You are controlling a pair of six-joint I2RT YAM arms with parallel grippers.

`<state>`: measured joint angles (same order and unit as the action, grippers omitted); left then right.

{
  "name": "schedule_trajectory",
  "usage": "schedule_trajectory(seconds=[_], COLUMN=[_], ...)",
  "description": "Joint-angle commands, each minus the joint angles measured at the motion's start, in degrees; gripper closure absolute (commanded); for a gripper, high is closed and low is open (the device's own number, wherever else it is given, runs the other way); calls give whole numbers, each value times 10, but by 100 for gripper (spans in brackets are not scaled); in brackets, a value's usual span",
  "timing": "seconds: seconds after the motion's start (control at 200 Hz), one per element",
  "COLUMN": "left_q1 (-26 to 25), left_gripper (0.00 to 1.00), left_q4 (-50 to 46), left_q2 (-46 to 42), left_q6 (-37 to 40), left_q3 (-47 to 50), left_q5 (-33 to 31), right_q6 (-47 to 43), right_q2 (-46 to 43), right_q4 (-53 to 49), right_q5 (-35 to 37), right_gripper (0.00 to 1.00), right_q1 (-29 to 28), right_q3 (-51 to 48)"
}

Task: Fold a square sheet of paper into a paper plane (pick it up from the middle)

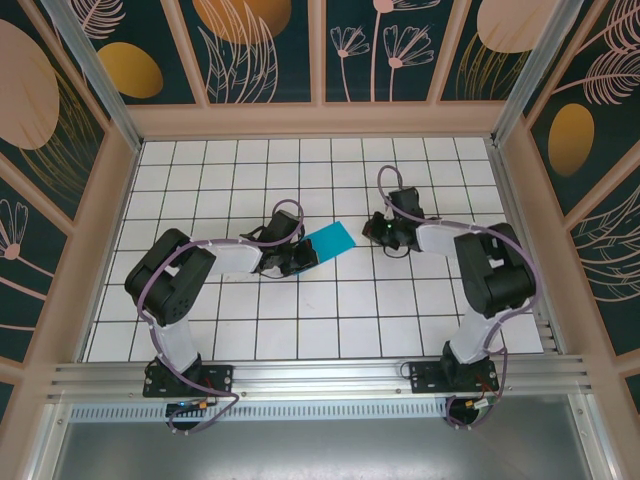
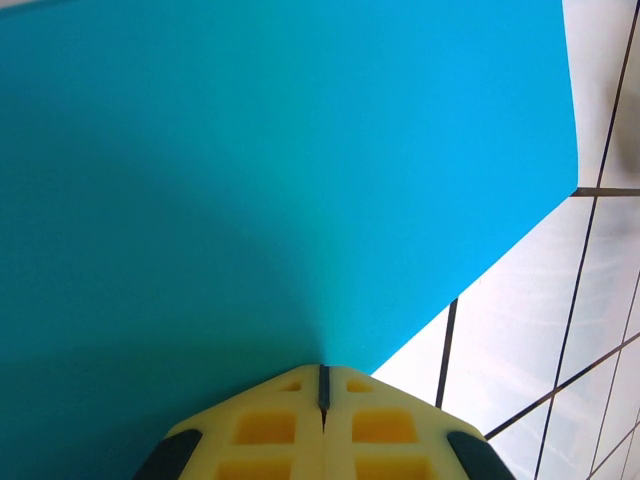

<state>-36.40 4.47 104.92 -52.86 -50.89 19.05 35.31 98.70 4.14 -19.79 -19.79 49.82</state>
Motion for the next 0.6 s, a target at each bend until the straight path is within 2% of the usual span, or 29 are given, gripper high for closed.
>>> schedule_trajectory(seconds=[0.0,0.1,0.32,0.595], left_q1=[-2,-2,-2,-2], left_gripper=[100,100,100,100], left_q4=[-65,-61,-57,-50], left_q2=[4,4,1,-7], left_q6=[-4,-4,-4,1], left_q3=[18,17,17,15], left_q5=[-20,-19,-19,-12], right_q6=[-31,-22,6,24], right_q2=[-56,-46,44,96], right_q4=[28,31,42,29], right_q5=[-18,-42,-71,-74], right_gripper=[100,100,100,100], right_q1=[-11,-38,-107,-112], right_q3=[-12,-11,24,30])
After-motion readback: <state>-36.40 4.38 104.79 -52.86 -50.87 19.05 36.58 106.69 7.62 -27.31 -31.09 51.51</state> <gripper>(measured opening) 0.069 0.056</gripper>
